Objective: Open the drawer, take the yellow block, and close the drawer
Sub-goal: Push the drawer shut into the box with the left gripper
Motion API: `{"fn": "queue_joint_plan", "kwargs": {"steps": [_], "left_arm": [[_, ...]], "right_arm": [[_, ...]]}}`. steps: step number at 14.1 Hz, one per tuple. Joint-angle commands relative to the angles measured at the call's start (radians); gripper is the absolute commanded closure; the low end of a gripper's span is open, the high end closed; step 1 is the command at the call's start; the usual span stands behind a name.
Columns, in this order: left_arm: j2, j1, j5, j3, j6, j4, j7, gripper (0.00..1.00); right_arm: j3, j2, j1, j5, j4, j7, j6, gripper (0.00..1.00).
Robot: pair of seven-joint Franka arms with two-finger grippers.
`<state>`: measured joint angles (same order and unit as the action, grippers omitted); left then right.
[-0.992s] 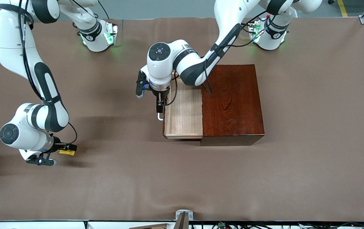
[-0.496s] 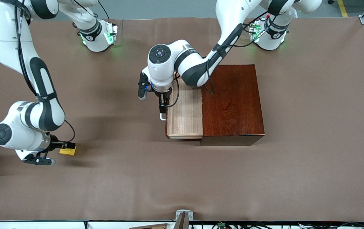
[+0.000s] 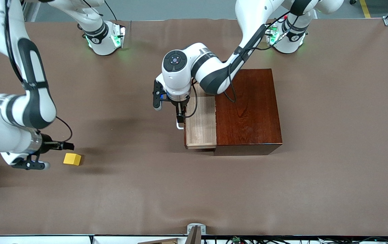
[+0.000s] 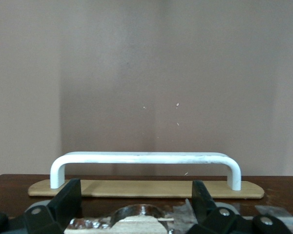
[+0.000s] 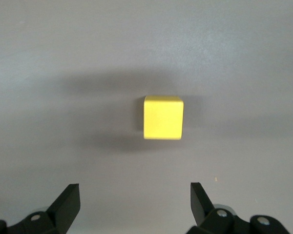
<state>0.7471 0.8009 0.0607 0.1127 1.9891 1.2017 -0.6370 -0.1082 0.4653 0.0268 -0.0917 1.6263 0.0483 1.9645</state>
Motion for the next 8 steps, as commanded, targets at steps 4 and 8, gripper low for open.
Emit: {"fn": "queue_joint_plan", "kwargs": {"steps": [4,8], "left_arm": [[-0.034,-0.028,0.053,-0.01,-0.096,0.019,-0.006,0.0],[-0.032,-0.014,0.068,-0.011,-0.104,0.019,-0.006,0.0]], "right_arm": [[0.004,-0.22,0.035,0.021,0.035,0.001,-0.162,0.0],[0.007,-0.339,0.047,0.045,0.063,0.004,-0.22,0.0]]}}
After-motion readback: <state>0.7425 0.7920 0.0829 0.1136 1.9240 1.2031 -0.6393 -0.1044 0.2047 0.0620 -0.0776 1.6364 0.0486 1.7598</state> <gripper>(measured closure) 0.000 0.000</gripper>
